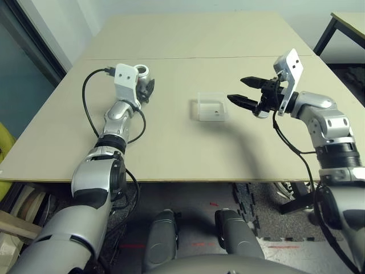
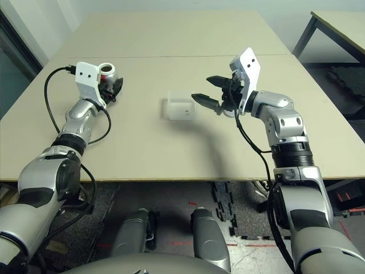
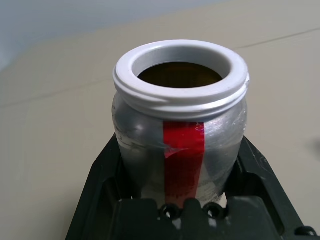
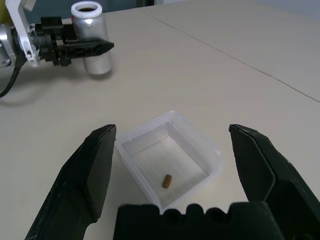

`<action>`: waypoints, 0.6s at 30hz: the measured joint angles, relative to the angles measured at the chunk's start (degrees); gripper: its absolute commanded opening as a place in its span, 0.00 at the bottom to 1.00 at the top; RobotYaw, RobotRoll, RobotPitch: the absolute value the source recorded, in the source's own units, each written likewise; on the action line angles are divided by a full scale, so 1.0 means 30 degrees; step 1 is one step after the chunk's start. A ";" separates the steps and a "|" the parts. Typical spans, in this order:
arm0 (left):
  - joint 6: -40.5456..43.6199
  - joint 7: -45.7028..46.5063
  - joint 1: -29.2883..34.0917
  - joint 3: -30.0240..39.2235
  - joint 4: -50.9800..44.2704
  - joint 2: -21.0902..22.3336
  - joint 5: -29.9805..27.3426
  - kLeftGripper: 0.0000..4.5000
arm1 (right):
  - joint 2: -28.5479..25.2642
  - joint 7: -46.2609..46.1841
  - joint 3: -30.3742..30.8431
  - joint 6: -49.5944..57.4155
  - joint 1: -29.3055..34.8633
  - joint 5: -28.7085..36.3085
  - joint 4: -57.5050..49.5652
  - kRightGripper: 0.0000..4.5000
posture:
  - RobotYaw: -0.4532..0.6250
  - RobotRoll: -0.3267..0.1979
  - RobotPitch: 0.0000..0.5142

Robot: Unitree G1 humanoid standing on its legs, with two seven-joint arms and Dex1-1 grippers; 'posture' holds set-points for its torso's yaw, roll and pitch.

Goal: Pour the medicine from the bottle into the box.

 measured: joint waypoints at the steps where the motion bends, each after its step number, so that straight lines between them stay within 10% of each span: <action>1: -0.0035 -0.0081 0.0044 -0.0001 0.0001 -0.0074 -0.0051 0.57 | 0.0001 0.0000 0.0001 0.0000 -0.0001 0.0000 0.0000 1.00 | 0.33 0.62 0.16; 18: 0.1045 -0.2022 -0.0028 0.0637 0.0207 -0.0704 -0.1408 0.57 | -0.0455 -0.0268 -0.0067 0.0553 0.0541 0.0088 -0.1028 1.00 | 0.28 0.62 0.17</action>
